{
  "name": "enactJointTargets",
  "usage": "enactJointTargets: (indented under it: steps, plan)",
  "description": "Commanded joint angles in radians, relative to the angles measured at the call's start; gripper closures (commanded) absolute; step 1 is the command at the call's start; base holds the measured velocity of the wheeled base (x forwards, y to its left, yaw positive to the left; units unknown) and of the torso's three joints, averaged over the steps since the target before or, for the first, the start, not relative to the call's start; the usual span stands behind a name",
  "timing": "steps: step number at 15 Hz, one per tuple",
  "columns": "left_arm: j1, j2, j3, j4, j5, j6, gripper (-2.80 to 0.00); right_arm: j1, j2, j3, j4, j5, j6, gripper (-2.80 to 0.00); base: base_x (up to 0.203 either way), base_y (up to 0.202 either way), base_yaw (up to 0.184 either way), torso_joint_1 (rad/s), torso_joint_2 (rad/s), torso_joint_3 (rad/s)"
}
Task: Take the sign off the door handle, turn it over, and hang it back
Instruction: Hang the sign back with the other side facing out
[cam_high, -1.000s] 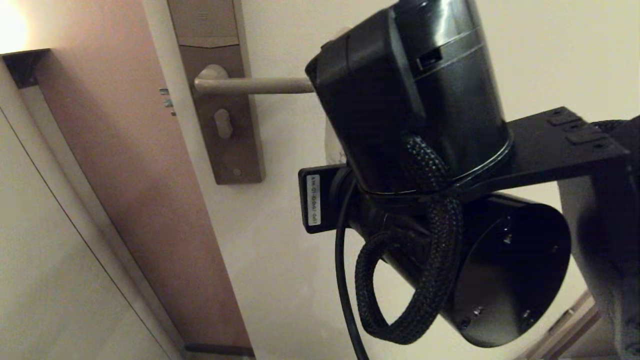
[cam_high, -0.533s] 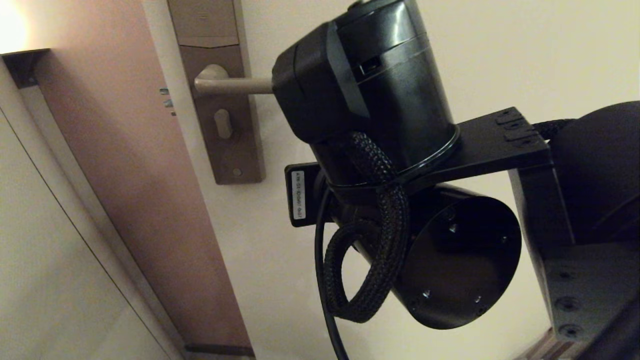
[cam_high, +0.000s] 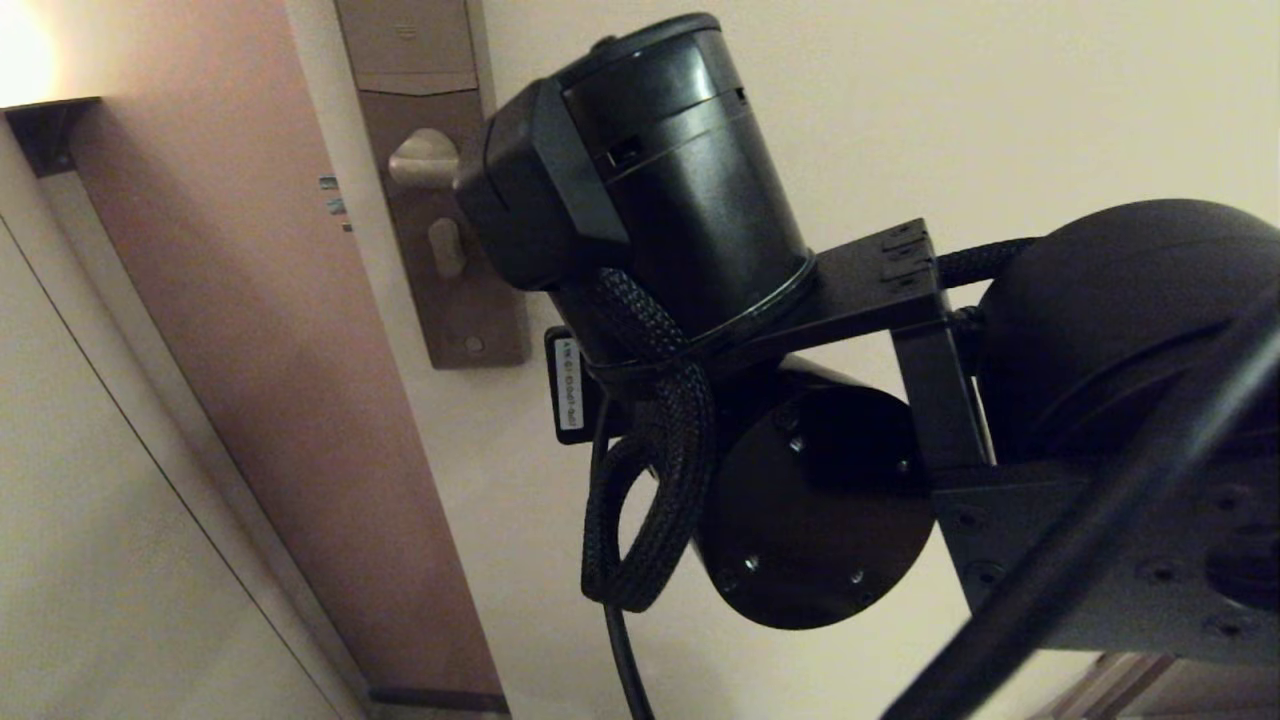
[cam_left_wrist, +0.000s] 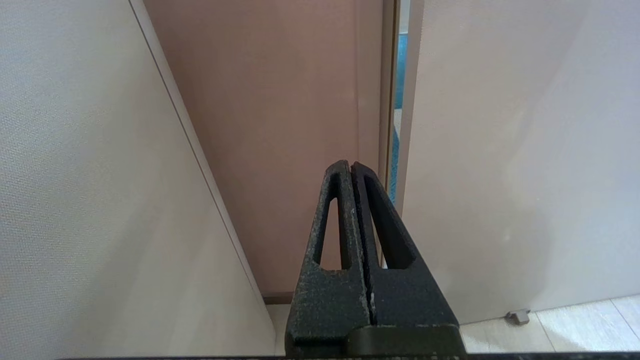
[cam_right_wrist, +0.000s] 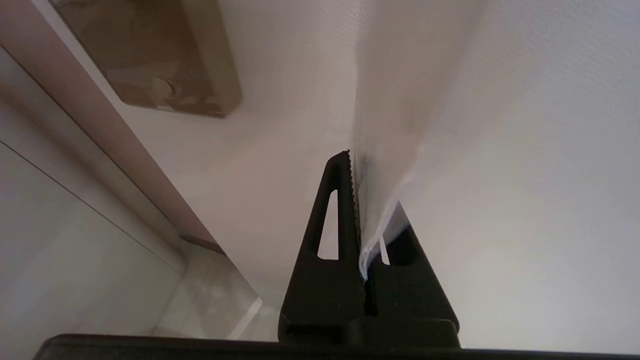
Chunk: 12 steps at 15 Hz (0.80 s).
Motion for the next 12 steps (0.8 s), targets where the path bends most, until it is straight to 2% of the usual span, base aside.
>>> enactJointTargets:
  steps: [1,5,8,12]
  plan:
    - [0.0,0.0,0.0,0.0,0.0,0.0,0.0,0.0,0.033,-0.033,0.005,-0.005,0.002,0.0,0.0,0.0,0.0,0.0,0.0,0.0]
    - [0.001,0.0,0.0,0.0,0.0,0.0,0.0,0.011,0.086,-0.11,0.041,-0.019,0.002,0.0,0.0,0.0,0.0,0.0,0.0,0.0]
    - [0.001,0.0,0.0,0.0,0.0,0.0,0.0,0.011,0.109,-0.119,0.042,-0.034,0.004,0.0,0.0,0.0,0.0,0.0,0.0,0.0]
    - [0.0,0.0,0.0,0.0,0.0,0.0,0.0,0.025,0.162,-0.178,0.059,-0.105,0.002,0.0,0.0,0.0,0.0,0.0,0.0,0.0]
